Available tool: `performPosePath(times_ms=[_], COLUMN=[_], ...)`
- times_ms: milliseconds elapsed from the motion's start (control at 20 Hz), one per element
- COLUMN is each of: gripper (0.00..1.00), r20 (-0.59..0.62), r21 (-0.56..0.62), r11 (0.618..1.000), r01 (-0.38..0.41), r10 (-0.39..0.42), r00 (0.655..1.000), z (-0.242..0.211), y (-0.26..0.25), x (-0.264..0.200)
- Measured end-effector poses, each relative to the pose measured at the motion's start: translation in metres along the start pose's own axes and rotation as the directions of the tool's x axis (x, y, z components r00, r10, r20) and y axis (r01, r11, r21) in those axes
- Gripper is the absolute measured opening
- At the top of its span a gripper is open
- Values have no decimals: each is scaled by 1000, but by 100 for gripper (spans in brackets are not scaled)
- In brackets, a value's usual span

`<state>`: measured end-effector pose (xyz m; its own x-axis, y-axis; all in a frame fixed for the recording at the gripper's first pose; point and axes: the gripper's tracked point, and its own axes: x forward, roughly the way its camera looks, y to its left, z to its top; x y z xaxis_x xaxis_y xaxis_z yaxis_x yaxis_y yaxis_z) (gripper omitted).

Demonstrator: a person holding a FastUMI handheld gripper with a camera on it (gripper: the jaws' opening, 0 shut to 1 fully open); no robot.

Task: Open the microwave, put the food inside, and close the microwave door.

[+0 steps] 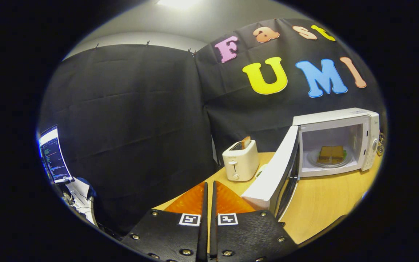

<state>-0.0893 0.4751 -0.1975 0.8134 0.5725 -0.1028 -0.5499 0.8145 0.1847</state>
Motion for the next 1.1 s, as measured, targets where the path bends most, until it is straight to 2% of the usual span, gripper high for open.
performPosePath(times_ms=[200,450,700,1100], gripper=[3,3,3,3], r20=[21,49,95,142], r21=[3,12,17,20], r11=[999,987,960,922], r01=[52,159,280,387], r10=[-52,-159,-280,-385], r00=[998,986,955,912], z=[5,9,18,33], y=[-28,-83,-141,-211], x=[-16,-39,-66,-89])
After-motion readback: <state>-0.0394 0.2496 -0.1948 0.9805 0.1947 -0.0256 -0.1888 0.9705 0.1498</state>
